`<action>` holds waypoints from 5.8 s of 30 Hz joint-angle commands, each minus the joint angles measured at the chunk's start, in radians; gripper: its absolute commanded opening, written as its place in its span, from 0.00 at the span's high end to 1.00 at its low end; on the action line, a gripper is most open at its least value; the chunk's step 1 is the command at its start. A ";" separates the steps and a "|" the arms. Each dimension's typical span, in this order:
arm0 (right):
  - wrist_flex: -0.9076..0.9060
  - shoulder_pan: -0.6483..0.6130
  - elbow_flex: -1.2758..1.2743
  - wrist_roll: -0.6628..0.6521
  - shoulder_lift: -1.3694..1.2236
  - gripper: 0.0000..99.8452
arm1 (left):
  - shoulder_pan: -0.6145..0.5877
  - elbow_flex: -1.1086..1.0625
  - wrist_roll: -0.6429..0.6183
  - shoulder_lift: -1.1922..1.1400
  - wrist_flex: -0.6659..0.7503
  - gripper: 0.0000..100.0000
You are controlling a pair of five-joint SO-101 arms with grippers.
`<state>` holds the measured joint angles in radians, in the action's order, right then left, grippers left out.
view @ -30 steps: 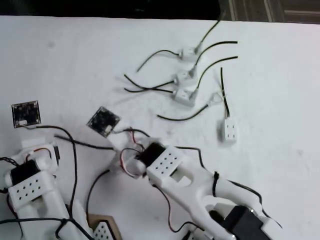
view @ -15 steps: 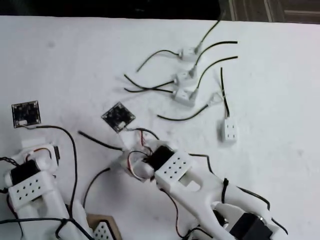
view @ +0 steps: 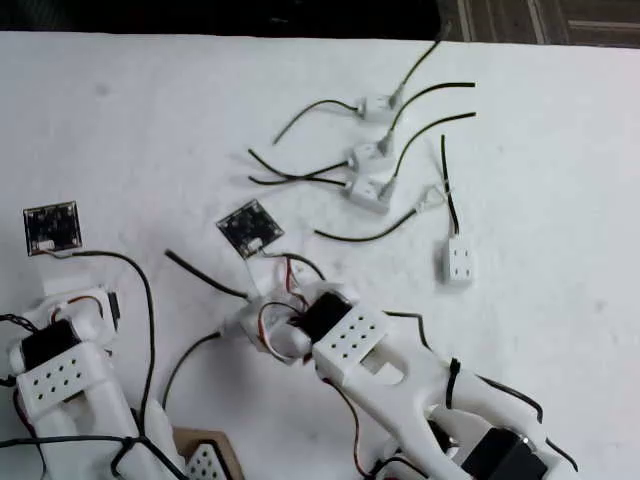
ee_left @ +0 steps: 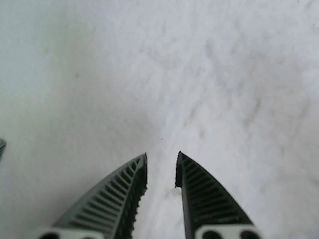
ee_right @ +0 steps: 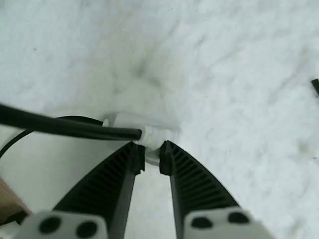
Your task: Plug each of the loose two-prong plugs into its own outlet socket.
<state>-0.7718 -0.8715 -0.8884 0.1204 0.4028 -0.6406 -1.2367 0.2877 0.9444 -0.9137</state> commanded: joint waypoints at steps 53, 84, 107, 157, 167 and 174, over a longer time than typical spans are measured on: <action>0.013 -0.019 -0.152 0.023 -0.002 0.98 | -0.002 0.009 -0.002 0.019 0.017 0.89; -0.125 -0.019 0.028 -0.061 0.007 0.81 | -0.002 0.008 -0.002 0.015 0.029 0.89; -0.119 -0.007 0.161 0.002 -0.002 0.89 | -0.002 0.008 -0.002 0.015 0.029 0.89; -0.028 -0.070 -0.002 -0.057 -0.274 0.98 | -0.002 0.008 -0.002 0.013 0.029 0.89; 0.010 -0.025 0.040 -0.055 -0.213 0.98 | -0.002 0.008 -0.002 0.013 0.029 0.89; -0.001 0.053 0.075 -0.068 -0.027 0.98 | -0.002 0.008 -0.002 0.013 0.029 0.88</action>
<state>-0.7733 -0.8347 -0.8531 0.0637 0.2862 -0.6406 -1.2367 0.2877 0.9444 -0.8999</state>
